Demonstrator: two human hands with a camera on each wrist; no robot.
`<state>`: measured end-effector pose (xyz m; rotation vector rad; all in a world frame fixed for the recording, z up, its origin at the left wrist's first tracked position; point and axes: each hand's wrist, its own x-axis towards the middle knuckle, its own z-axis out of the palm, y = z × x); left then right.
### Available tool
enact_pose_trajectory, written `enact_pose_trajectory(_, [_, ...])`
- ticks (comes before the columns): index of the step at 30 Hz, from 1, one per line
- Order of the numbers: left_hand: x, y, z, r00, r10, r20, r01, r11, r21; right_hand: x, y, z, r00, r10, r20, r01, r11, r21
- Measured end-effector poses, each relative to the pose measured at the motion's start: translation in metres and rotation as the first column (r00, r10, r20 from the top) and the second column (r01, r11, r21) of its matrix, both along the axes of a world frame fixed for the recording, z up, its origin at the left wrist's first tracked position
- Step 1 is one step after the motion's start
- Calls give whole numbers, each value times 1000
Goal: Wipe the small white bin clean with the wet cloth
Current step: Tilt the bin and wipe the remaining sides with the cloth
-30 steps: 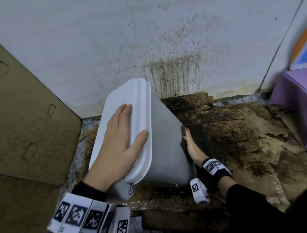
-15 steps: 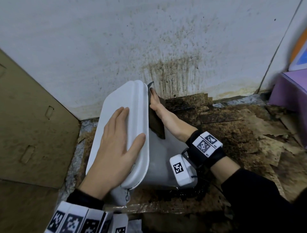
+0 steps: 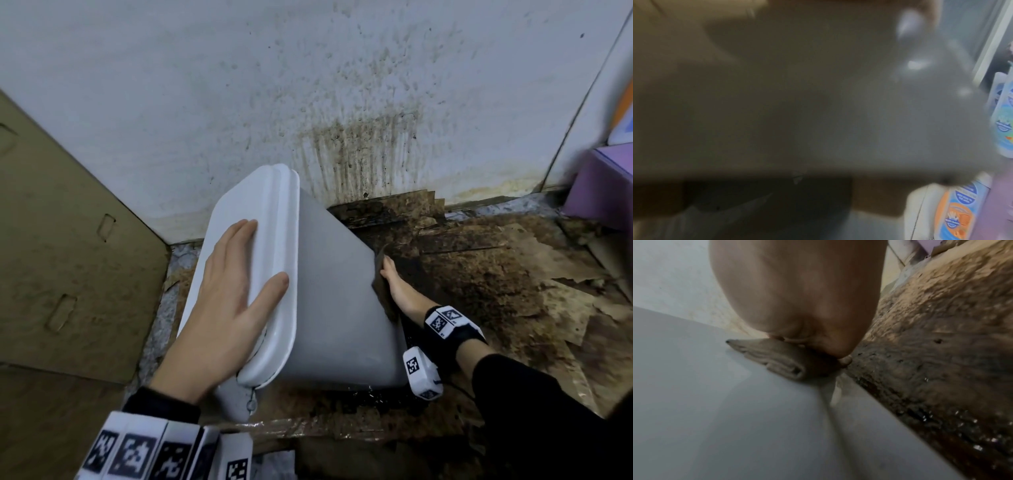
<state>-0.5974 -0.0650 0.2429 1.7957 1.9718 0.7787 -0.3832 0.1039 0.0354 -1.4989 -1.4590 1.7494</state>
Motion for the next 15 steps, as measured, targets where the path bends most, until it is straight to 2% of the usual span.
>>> enact_pose_trajectory(3, [-1, -1, -1, 1000, -4, -3, 4, 1000, 3, -2, 4, -14, 1000, -3, 27, 2, 999, 35])
enact_pose_trajectory(5, [-1, -1, -1, 1000, -1, -8, 2, 1000, 9, -7, 3, -6, 1000, -30, 4, 30, 999, 26])
enact_pose_trajectory(9, [0, 0, -1, 999, -1, -36, 1, 1000, 15, -18, -6, 37, 997, -48, -68, 51, 998, 44])
enact_pose_trajectory(15, [3, 3, -3, 998, -3, -57, 4, 1000, 24, -54, -45, 121, 947, 102, -303, -40, 978, 206])
